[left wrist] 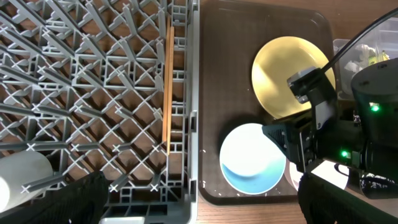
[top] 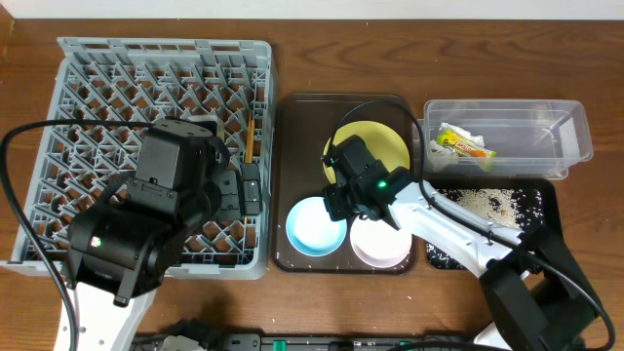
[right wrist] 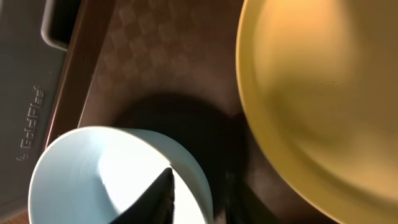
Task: Sort waste into correct bins and load items into the dishwasher
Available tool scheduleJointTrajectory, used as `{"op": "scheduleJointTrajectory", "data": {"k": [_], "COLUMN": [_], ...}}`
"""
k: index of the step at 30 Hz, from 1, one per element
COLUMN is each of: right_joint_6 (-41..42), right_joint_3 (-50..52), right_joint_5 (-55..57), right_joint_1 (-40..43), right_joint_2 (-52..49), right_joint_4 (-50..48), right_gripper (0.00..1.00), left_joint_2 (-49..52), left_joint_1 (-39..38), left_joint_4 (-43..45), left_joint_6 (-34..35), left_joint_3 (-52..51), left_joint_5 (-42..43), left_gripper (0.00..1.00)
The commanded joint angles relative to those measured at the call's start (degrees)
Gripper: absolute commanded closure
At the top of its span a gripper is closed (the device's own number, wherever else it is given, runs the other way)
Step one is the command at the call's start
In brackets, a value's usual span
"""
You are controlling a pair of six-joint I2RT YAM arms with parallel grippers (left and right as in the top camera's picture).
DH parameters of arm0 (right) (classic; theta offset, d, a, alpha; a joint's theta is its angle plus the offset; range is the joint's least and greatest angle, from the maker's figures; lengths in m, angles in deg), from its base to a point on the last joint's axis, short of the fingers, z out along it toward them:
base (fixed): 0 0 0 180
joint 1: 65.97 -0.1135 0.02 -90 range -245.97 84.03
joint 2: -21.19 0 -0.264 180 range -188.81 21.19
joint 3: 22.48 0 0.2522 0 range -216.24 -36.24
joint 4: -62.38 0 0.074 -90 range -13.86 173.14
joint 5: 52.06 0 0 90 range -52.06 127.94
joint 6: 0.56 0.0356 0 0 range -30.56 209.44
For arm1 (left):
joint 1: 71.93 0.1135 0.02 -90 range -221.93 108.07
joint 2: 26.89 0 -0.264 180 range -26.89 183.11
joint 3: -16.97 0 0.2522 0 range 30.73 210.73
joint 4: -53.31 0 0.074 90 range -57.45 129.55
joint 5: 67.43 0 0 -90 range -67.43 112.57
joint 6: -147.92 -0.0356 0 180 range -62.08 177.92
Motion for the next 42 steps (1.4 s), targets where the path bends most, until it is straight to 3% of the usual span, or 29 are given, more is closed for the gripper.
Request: {"op": "scheduleJointTrajectory", "data": {"k": [1, 5, 9, 13, 17, 22, 30, 42], "right_joint_6": [0.2, 0.2, 2.4, 8.9, 9.6, 10.5, 10.7, 10.7], "right_joint_3": [0.2, 0.2, 0.2, 0.2, 0.2, 0.2, 0.2, 0.2], "right_joint_5": [-1.4, -3.3, -3.2, -2.6, -2.6, -1.5, -0.7, 0.0], "right_joint_1": [2.0, 4.6, 8.5, 13.4, 16.9, 18.6, 18.8, 18.8], "right_joint_2": [4.2, 10.7, 21.8, 32.1, 38.0, 41.0, 41.0, 40.8], "right_joint_4": [0.1, 1.7, 6.5, 15.5, 21.4, 27.0, 28.7, 28.7], "right_gripper": [0.73, 0.69, 0.62, 0.55, 0.51, 0.51, 0.50, 0.49], "left_joint_2": [0.2, 1.1, 6.0, 14.1, 22.4, 31.6, 41.1, 45.4], "left_joint_1": [0.0, -0.1, -0.6, -3.1, -7.1, -10.8, -11.2, -11.3], "left_joint_4": [0.5, 1.6, 1.9, 1.8, 2.0, 3.0, 5.9, 9.2], "left_joint_6": [0.1, -0.1, -5.7, -8.0, -11.4, -11.3, -9.2, -9.0], "left_joint_3": [1.1, 1.1, 0.5, -1.9, -2.1, -2.1, -2.4, -4.8], "left_joint_5": [-0.4, 1.0, 7.2, 10.2, 11.6, 9.4, 8.5, 5.5], "left_gripper": [0.02, 0.02, 0.03, 0.18, 0.24, 0.39, 0.40, 0.48]}}
